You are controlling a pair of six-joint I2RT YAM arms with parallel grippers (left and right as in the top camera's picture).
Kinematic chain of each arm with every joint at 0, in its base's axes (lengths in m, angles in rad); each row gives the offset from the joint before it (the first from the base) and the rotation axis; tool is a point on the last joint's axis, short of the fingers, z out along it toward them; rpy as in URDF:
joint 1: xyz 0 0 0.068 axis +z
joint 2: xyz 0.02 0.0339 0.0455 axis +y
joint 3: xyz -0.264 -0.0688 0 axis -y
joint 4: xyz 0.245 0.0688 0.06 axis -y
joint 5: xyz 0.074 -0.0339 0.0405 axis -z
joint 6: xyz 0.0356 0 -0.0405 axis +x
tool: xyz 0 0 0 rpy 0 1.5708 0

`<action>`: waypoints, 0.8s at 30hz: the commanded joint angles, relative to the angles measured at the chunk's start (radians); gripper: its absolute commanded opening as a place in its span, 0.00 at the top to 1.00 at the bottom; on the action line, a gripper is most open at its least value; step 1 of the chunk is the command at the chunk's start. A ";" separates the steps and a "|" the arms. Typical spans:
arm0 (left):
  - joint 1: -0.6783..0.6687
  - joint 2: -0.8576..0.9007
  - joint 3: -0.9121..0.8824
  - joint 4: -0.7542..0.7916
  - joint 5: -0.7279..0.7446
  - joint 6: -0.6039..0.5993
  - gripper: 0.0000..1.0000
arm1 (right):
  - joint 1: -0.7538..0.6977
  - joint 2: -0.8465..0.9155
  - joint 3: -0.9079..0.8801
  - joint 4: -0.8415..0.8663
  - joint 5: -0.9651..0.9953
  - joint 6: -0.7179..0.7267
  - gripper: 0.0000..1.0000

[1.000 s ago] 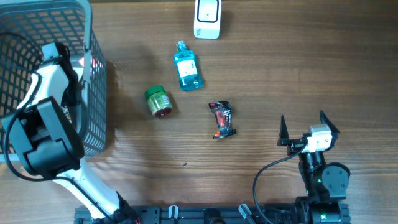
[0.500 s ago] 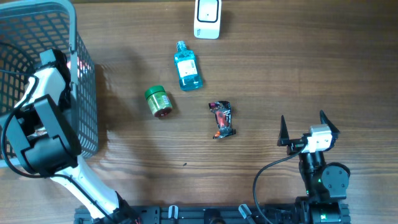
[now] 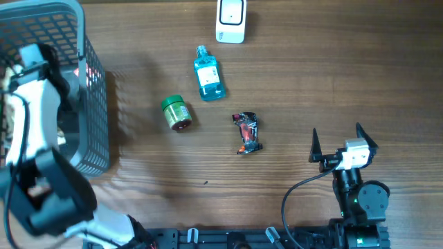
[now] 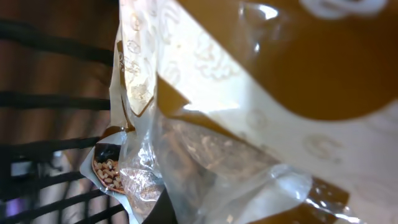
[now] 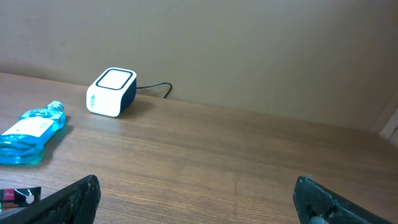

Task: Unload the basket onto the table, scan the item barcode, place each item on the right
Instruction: 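Reach the left gripper into the basket and grasp the brown PanTree bag, then carry the PanTree bag to the table and release it beside the wrench package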

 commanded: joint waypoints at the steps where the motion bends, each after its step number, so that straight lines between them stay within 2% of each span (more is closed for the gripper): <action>1: 0.000 -0.185 0.027 -0.002 0.012 -0.076 0.96 | 0.001 0.000 -0.001 0.002 -0.016 -0.012 0.00; 3: -0.003 -0.284 0.027 -0.016 0.079 -0.120 0.96 | 0.001 0.000 -0.001 0.002 -0.016 -0.012 0.00; 6: -0.042 -0.467 0.027 -0.036 0.346 -0.191 0.96 | 0.001 0.000 -0.001 0.002 -0.016 -0.012 0.00; 7: -0.093 -0.563 0.027 -0.026 0.528 -0.191 0.96 | 0.001 0.000 -0.001 0.002 -0.016 -0.012 0.00; 9: -0.172 -0.657 0.027 0.000 0.643 -0.200 0.96 | 0.001 0.000 -0.001 0.002 -0.016 -0.012 0.00; 10: -0.217 -0.700 0.027 0.011 0.657 -0.218 0.96 | 0.001 0.000 -0.001 0.002 -0.016 -0.013 0.00; 13: -0.409 -0.819 0.027 0.048 0.667 -0.278 0.96 | 0.001 0.000 -0.001 0.002 -0.016 -0.012 0.00; 17: -0.655 -0.864 0.027 0.079 0.639 -0.283 0.96 | 0.001 0.000 -0.001 0.003 -0.016 -0.012 0.00; 21: -0.842 -0.733 -0.001 0.040 0.484 -0.254 0.96 | 0.001 0.000 -0.001 0.002 -0.016 -0.012 0.00; 24: -0.956 -0.536 -0.019 -0.009 0.319 -0.260 0.96 | 0.001 0.000 -0.001 0.002 -0.016 -0.012 0.00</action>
